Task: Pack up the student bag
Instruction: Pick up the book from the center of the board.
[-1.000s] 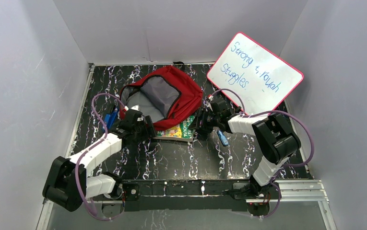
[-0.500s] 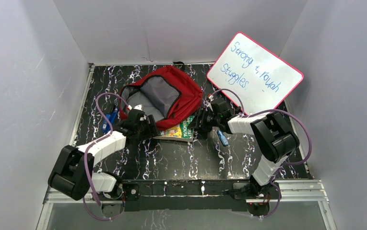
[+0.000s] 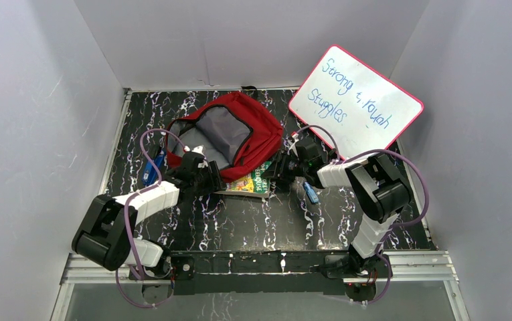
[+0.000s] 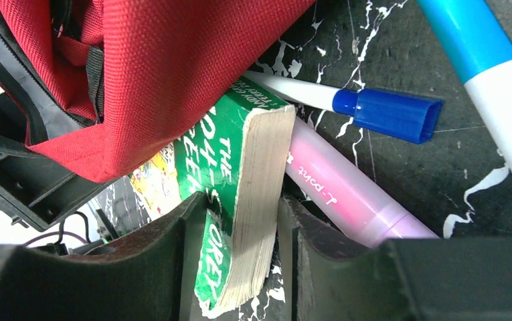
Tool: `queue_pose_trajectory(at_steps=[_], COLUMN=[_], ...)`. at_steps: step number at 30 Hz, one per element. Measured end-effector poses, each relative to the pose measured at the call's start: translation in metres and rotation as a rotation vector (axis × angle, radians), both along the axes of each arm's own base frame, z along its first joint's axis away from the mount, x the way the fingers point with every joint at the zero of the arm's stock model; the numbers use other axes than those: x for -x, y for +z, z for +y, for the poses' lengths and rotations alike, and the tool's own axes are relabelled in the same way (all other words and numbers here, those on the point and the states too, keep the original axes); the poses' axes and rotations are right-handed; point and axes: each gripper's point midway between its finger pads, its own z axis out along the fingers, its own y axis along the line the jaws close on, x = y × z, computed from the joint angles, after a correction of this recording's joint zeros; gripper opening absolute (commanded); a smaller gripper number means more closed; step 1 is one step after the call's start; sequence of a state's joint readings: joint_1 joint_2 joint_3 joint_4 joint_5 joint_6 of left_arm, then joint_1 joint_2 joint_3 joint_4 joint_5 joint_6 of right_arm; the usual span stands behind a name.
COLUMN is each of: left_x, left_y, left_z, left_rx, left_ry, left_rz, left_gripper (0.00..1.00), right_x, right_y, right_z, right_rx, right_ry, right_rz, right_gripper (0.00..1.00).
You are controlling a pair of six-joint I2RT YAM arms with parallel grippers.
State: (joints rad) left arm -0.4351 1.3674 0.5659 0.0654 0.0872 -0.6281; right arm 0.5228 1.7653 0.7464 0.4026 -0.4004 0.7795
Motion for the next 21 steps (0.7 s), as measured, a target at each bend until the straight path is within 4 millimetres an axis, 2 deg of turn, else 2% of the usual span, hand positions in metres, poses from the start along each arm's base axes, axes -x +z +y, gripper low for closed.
queue_pose_trajectory(at_steps=[6, 12, 15, 18, 21], left_x=[0.001, 0.002, 0.005, 0.011, 0.017], left_y=[0.0, 0.0, 0.001, 0.007, 0.021], left_z=[-0.003, -0.003, -0.004, -0.006, -0.005], left_rx=[-0.001, -0.003, 0.0, 0.006, 0.017], left_ry=[-0.01, -0.012, -0.02, -0.033, -0.037], left_rz=[-0.003, -0.007, -0.008, -0.009, -0.022], left_gripper=[0.53, 0.53, 0.58, 0.68, 0.74], right_x=[0.0, 0.002, 0.007, 0.012, 0.015], right_y=[-0.001, 0.001, 0.006, 0.018, 0.039], right_z=[0.001, 0.0, -0.002, -0.004, -0.008], right_rx=[-0.02, -0.037, -0.044, -0.05, -0.047], right_ry=[-0.007, -0.004, 0.0, 0.015, 0.028], right_rz=[0.012, -0.001, -0.012, -0.039, -0.093], right_gripper=[0.36, 0.12, 0.0, 0.0, 0.0])
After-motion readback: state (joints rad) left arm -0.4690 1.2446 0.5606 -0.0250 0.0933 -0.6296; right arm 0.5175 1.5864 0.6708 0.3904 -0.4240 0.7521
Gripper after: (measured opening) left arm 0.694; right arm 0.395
